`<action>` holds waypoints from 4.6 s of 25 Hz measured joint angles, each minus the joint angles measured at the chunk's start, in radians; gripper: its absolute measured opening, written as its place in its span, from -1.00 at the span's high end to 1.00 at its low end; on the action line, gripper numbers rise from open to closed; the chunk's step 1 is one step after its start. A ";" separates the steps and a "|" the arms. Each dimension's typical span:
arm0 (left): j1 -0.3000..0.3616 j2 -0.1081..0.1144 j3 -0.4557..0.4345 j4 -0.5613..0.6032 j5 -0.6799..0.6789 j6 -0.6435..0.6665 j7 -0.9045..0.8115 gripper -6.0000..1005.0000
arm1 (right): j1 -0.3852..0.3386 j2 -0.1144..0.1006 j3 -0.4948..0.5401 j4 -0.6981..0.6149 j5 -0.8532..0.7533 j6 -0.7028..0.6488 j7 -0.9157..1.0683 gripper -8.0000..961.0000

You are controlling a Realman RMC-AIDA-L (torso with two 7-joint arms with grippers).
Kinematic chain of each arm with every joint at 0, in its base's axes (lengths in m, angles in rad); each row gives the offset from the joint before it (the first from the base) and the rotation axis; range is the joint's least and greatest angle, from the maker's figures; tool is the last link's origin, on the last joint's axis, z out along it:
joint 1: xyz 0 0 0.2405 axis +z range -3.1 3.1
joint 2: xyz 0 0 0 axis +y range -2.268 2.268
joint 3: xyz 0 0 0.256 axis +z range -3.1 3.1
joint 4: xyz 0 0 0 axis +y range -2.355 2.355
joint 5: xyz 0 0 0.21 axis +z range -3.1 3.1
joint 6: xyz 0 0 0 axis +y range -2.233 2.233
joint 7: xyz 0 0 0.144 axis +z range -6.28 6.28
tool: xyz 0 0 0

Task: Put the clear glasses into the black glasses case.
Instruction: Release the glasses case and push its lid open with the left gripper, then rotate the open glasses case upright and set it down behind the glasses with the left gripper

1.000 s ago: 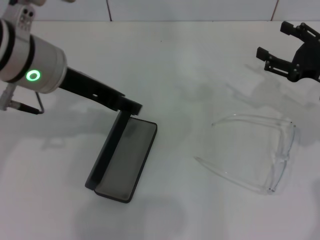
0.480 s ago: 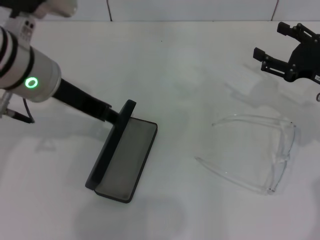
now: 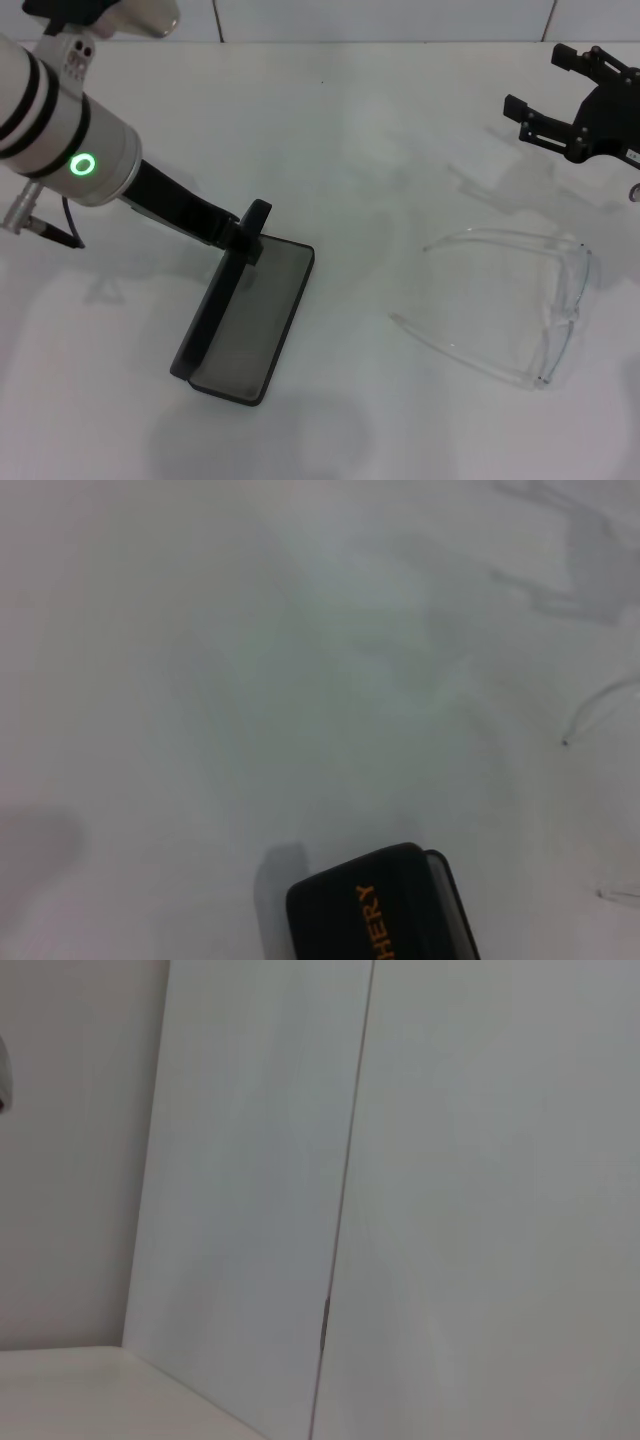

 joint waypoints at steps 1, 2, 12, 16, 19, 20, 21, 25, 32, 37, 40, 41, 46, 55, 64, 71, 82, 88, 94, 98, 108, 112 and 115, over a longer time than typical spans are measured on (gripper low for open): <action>-0.002 0.000 0.001 0.000 -0.001 0.001 -0.003 -0.23 | 0.000 0.000 0.000 0.000 0.000 0.000 0.000 -0.75; -0.004 -0.001 0.003 0.000 -0.002 0.001 -0.005 -0.23 | 0.000 0.000 0.000 -0.001 0.000 0.000 0.000 -0.75; -0.009 -0.001 0.027 -0.040 0.002 0.002 -0.003 -0.23 | 0.000 0.000 0.000 -0.001 0.000 -0.005 -0.001 -0.75; -0.014 -0.001 0.027 -0.063 0.008 -0.001 -0.002 -0.23 | 0.000 -0.001 0.000 -0.001 0.000 -0.008 -0.001 -0.75; -0.018 -0.002 0.027 -0.066 0.018 -0.006 -0.002 -0.23 | 0.000 -0.001 0.000 -0.001 0.000 -0.008 -0.001 -0.75; -0.019 -0.002 0.028 -0.069 0.020 -0.006 -0.002 -0.23 | 0.000 -0.001 0.000 -0.001 0.000 -0.009 -0.002 -0.75; -0.021 -0.002 0.032 -0.075 0.022 -0.006 -0.002 -0.23 | 0.000 -0.001 0.000 -0.001 0.000 -0.010 -0.002 -0.75; -0.030 -0.002 0.052 -0.097 0.036 -0.008 -0.002 -0.18 | 0.002 -0.001 0.000 -0.001 0.000 -0.011 -0.002 -0.75; -0.044 -0.003 0.115 -0.116 0.129 -0.014 -0.021 -0.08 | 0.003 0.000 0.000 -0.001 0.000 -0.013 -0.002 -0.75; -0.058 -0.003 0.136 -0.117 0.146 -0.014 -0.034 -0.01 | 0.003 0.000 0.000 -0.001 0.000 -0.015 -0.001 -0.75; -0.063 -0.003 0.133 -0.109 0.135 -0.014 -0.032 0.10 | 0.003 0.000 0.000 -0.002 0.000 -0.015 -0.001 -0.75; -0.064 -0.002 0.133 -0.108 0.132 -0.014 -0.031 0.14 | 0.003 0.000 0.000 -0.003 0.000 -0.015 -0.001 -0.75; -0.075 -0.001 0.136 -0.108 0.128 -0.010 -0.014 0.37 | -0.002 0.000 0.000 -0.003 0.006 -0.027 -0.001 -0.75; -0.087 -0.003 0.135 -0.097 0.092 -0.049 0.092 0.59 | -0.027 -0.005 0.006 -0.003 0.032 -0.052 -0.003 -0.75; -0.105 -0.003 0.143 -0.078 0.073 -0.132 0.333 0.59 | -0.083 -0.022 0.004 0.013 0.078 -0.200 0.046 -0.75; -0.159 -0.002 0.137 -0.117 0.076 -0.214 0.550 0.59 | -0.170 -0.028 0.006 0.023 0.087 -0.281 0.097 -0.75; -0.235 -0.004 0.245 -0.200 0.078 -0.325 0.719 0.59 | -0.276 -0.014 0.007 0.055 0.118 -0.374 0.138 -0.75; -0.261 -0.009 0.366 -0.264 0.072 -0.448 0.735 0.59 | -0.303 -0.012 0.008 0.059 0.118 -0.378 0.139 -0.75; -0.300 -0.014 0.456 -0.345 0.072 -0.537 0.721 0.59 | -0.318 -0.013 0.008 0.062 0.118 -0.379 0.140 -0.74; -0.326 -0.017 0.480 -0.381 0.072 -0.579 0.690 0.59 | -0.321 -0.013 0.008 0.062 0.117 -0.372 0.136 -0.74; -0.322 -0.017 0.496 -0.389 0.072 -0.621 0.646 0.59 | -0.322 -0.017 0.009 0.062 0.127 -0.368 0.137 -0.74; -0.312 -0.017 0.509 -0.390 0.073 -0.635 0.644 0.59 | -0.318 -0.019 0.009 0.062 0.127 -0.367 0.139 -0.74; -0.303 -0.017 0.532 -0.393 0.083 -0.655 0.643 0.59 | -0.316 -0.020 0.009 0.062 0.127 -0.365 0.139 -0.74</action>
